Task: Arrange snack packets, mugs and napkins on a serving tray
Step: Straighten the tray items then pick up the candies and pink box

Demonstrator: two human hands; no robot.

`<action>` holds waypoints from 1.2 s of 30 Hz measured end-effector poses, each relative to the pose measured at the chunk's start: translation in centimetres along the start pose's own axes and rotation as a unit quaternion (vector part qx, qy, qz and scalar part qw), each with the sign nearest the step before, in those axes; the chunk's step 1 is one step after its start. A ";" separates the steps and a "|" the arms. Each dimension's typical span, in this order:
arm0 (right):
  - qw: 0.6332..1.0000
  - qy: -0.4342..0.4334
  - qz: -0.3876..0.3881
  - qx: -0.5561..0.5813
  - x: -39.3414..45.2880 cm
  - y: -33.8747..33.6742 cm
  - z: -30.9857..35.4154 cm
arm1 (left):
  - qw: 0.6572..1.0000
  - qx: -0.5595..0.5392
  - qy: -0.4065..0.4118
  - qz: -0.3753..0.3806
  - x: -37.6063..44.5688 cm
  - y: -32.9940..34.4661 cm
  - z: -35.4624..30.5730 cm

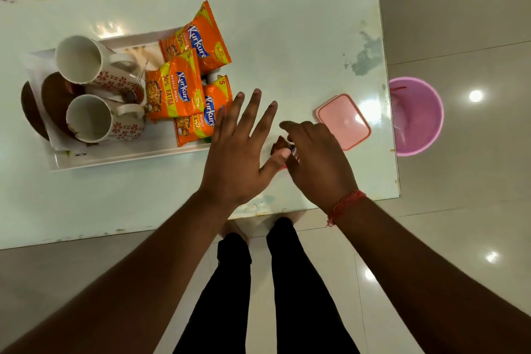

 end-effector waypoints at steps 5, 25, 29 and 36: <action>0.994 0.081 -0.067 -0.005 1.0 -2.1 -4.0 | 0.999 0.031 0.020 0.027 -1.3 0.5 0.4; 0.869 0.286 -0.178 0.364 -0.7 -1.4 -3.1 | 0.938 -0.330 -0.088 0.063 1.3 0.2 1.2; 0.709 0.303 -0.144 0.620 -2.5 1.6 1.2 | 0.888 -0.397 -0.157 0.170 2.2 0.4 1.2; 0.717 0.383 -0.211 0.543 -5.1 4.6 1.6 | 0.944 -0.286 -0.126 0.107 2.6 -0.4 1.6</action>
Point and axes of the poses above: each hand's wrist, its own x-axis towards the middle knuckle, its own y-axis out of the palm, z = x × y, the point moved 5 cm from there along x, towards the middle knuckle, and after that the axes turned 6 degrees about x, right-handed, at the moved point
